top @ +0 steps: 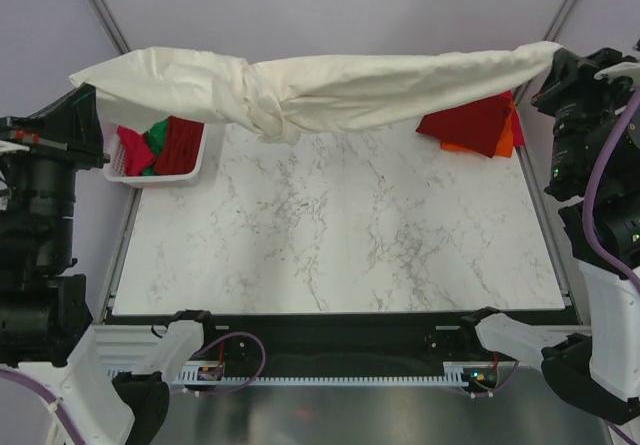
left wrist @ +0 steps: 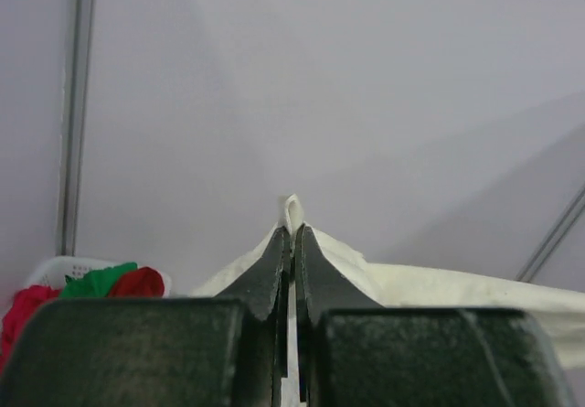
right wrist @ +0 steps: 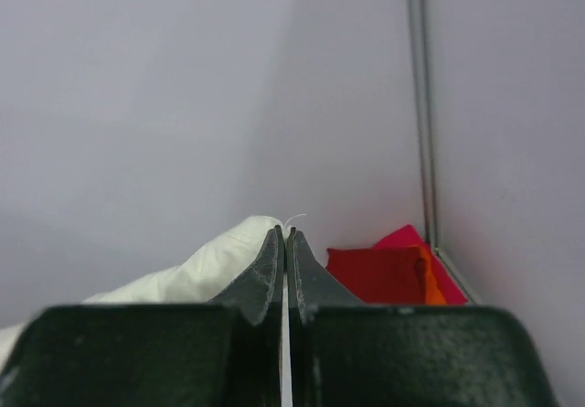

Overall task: Fold and stack the t-shirts
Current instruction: Flatten the tshirt out

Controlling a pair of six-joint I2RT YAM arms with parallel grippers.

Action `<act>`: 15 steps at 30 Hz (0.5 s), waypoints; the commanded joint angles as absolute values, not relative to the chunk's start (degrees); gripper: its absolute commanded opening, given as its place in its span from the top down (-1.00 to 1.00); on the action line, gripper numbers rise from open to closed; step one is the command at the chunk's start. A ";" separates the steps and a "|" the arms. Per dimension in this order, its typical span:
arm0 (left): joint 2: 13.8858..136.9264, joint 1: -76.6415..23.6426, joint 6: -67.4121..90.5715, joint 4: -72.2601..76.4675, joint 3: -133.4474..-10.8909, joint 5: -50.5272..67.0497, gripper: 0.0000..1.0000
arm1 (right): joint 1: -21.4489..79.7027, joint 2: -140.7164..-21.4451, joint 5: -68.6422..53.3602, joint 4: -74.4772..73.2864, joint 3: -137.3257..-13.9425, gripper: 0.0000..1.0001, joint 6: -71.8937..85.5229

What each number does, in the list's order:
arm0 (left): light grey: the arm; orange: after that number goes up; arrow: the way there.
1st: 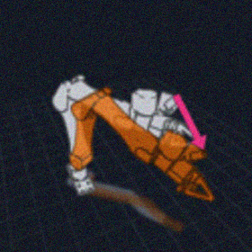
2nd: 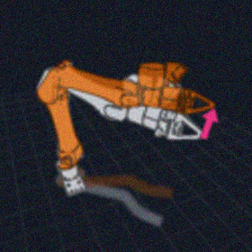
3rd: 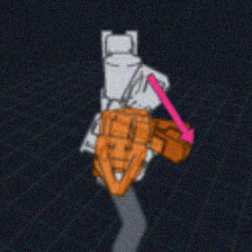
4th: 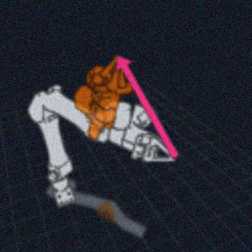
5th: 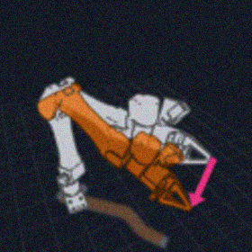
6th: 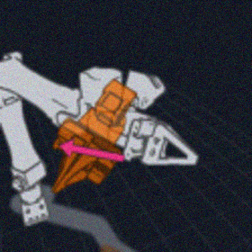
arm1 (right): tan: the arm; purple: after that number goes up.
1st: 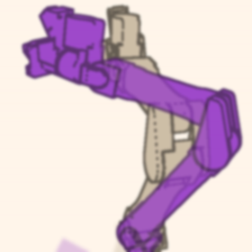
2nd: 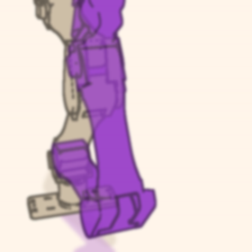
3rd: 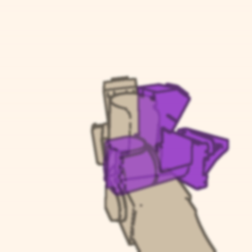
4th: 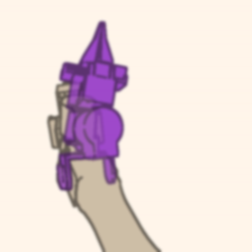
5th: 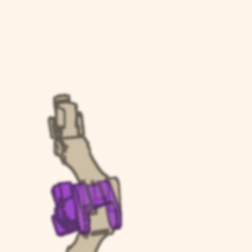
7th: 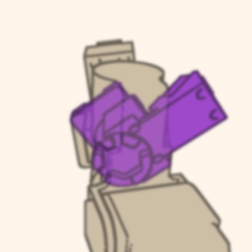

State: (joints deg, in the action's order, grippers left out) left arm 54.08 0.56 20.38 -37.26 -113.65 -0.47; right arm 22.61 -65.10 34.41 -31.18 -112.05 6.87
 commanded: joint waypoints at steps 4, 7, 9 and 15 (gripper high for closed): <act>46.52 0.70 12.04 -26.22 -98.08 -10.00 0.95 | 22.41 -54.69 55.81 -16.36 -93.90 1.00 2.45; 48.33 0.70 14.23 -26.44 -88.88 -3.91 0.95 | 22.41 -56.68 46.91 -21.75 -88.33 1.00 8.07; 53.16 0.70 17.92 -31.52 -87.37 0.42 0.96 | 22.33 -62.82 40.82 -25.91 -89.46 1.00 10.19; 58.53 0.70 17.50 -29.80 -82.52 4.21 0.95 | 18.29 -73.65 26.65 -32.17 -93.59 1.00 16.08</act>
